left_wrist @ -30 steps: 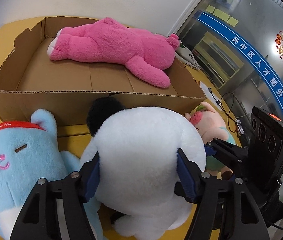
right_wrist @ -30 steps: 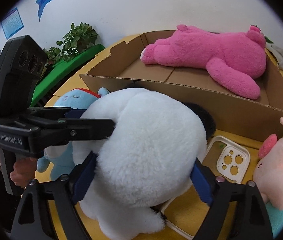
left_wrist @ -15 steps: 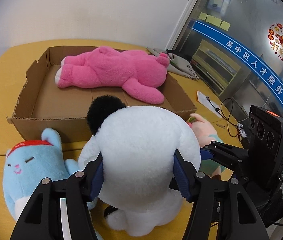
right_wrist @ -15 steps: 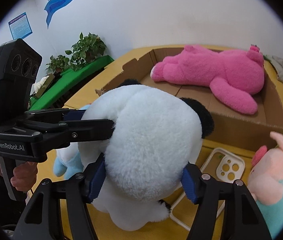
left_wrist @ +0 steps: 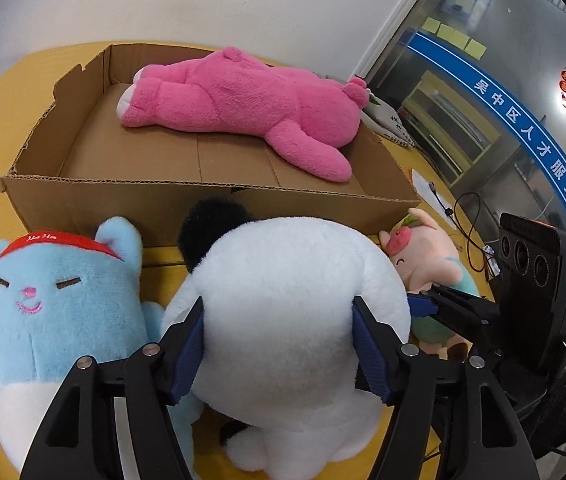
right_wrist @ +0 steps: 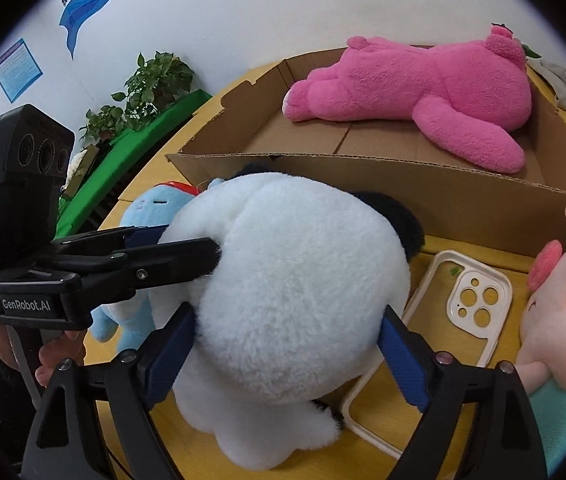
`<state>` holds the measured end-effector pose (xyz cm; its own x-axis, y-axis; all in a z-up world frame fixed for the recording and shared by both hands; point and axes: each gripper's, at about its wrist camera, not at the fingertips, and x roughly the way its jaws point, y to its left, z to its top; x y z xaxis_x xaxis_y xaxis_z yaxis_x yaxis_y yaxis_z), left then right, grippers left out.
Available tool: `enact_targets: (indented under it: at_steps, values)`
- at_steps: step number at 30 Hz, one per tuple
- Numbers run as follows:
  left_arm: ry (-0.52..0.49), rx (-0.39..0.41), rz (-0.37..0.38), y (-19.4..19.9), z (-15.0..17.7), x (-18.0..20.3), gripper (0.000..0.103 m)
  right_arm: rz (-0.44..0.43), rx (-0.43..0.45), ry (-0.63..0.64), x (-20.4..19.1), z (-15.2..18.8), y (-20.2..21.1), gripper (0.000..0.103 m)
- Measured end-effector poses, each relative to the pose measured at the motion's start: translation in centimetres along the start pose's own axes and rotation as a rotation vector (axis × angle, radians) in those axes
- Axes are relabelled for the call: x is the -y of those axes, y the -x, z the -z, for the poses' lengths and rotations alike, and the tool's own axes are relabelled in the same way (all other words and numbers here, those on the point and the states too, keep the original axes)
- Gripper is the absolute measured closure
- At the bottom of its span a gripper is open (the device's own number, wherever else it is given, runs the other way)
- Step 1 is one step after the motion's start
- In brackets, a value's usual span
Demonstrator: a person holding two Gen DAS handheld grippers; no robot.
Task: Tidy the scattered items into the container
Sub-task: 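Close both grippers on the white plush's sides, then lift the white plush with both grippers and carry it over the box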
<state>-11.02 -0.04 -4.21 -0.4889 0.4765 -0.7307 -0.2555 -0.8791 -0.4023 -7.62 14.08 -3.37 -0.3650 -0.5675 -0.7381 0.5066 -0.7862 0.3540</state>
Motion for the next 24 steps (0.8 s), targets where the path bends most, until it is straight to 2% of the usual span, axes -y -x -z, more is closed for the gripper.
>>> enact_targets:
  at_steps: [2,8,10,13,17,20,24]
  values:
    - [0.004,0.0,-0.005,-0.2,0.2,-0.2,0.032,0.006,0.002,0.025,-0.2,-0.1,-0.5,0.015]
    - [0.035,0.016,0.023,0.9,0.3,0.0,0.044,-0.009,0.04,0.023,-0.5,0.4,0.3,0.039]
    - [0.022,0.043,0.017,2.1,0.1,0.7,0.044,-0.014,0.066,0.015,-0.8,0.3,1.3,0.044]
    - [-0.018,0.131,0.013,5.1,-1.3,2.1,0.044,-0.017,0.127,0.038,-1.9,-0.6,3.5,0.045]
    - [-0.083,0.25,-0.02,9.5,-5.6,3.4,0.044,-0.021,0.25,0.104,-4.0,-4.5,7.1,0.045]
    - [-0.143,0.323,-0.077,11.6,-10.0,3.3,0.044,-0.019,0.337,0.164,-5.4,-9.1,8.3,0.045]
    - [-0.152,0.345,-0.131,12.0,-15.2,0.7,0.043,-0.026,0.403,0.185,-6.3,-15.0,6.8,0.045]
